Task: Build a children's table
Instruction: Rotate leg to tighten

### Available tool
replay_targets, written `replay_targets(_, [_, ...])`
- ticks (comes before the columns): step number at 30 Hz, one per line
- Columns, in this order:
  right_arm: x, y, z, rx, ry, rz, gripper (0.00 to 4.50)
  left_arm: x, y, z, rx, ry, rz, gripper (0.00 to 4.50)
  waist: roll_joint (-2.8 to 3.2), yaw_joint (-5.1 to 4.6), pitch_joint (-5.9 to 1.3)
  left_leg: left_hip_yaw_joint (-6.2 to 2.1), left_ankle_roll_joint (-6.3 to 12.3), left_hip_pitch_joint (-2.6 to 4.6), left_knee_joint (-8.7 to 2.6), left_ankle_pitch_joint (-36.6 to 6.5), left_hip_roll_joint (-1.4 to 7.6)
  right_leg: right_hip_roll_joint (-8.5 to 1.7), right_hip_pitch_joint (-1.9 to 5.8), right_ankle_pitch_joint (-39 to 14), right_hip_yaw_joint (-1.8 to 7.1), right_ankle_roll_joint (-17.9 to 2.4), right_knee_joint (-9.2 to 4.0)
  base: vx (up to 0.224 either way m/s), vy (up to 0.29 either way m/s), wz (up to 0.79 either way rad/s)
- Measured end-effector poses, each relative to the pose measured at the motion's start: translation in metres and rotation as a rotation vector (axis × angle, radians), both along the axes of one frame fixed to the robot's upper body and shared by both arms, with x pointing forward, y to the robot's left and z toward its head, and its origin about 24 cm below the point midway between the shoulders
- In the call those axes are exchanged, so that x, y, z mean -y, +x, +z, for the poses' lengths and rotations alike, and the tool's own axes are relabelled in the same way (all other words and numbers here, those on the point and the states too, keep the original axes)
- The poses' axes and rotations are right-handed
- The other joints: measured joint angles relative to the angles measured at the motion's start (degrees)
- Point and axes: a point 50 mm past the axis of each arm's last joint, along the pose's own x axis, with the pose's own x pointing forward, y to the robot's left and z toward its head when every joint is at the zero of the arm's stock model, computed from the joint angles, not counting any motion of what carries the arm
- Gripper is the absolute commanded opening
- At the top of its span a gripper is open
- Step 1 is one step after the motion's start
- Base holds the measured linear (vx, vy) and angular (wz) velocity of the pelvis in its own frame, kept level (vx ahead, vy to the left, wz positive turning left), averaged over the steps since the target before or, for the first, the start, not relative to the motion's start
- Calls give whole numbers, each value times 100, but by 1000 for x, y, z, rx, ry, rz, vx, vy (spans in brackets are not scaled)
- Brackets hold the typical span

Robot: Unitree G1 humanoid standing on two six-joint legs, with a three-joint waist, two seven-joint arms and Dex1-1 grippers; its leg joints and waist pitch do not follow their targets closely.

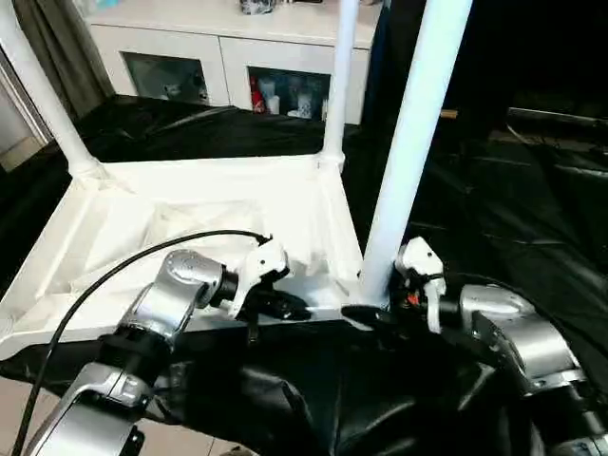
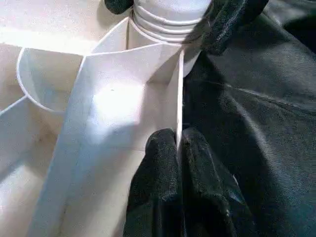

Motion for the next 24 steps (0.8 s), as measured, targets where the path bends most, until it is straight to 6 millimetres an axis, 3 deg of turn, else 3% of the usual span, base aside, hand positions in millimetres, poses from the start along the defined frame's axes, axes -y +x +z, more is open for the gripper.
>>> replay_targets(2, [1, 0, 1, 1, -2, -2, 349, 0, 0, 1, 2, -1, -4, 0, -1, 1, 1, 0, 0, 1, 0, 0, -1, 0, -2, 0, 1, 0, -1, 0, 0, 0])
replay_targets(9, [-1, 1, 1, -4, 9, -6, 279, -1, -1, 2, 2, 0, -4, 0, -20, 11, 12, 0, 1, -4, 0, 0, 0, 0, -10, 0, 0, 0, 5, 0, 0, 0])
replay_targets(16, [-3, 2, -2, -13, 23, -22, 271, -2, -1, 1, 1, 4, 17, 0, -24, 21, 14, 1, 0, -3, 5, 1, 0, 0, -8, 0, 1, 0, 14, 0, 0, 0])
replay_targets(21, [-12, 32, -12, 34, 27, -453, 270, 23, 20, -4, 87, 11, 240, 0, 5, -73, -3, -4, -16, 24, 19, 14, -3, -2, 39, 18, 3, -1, -3, 0, 0, 0])
replay_targets(24, [-12, 41, -14, 43, 18, -609, 270, 38, 25, -6, 108, 17, 301, 0, 21, -86, -14, -3, -16, 41, 23, 14, -6, -4, 61, 8, 9, 16, -10, 0, 0, 0])
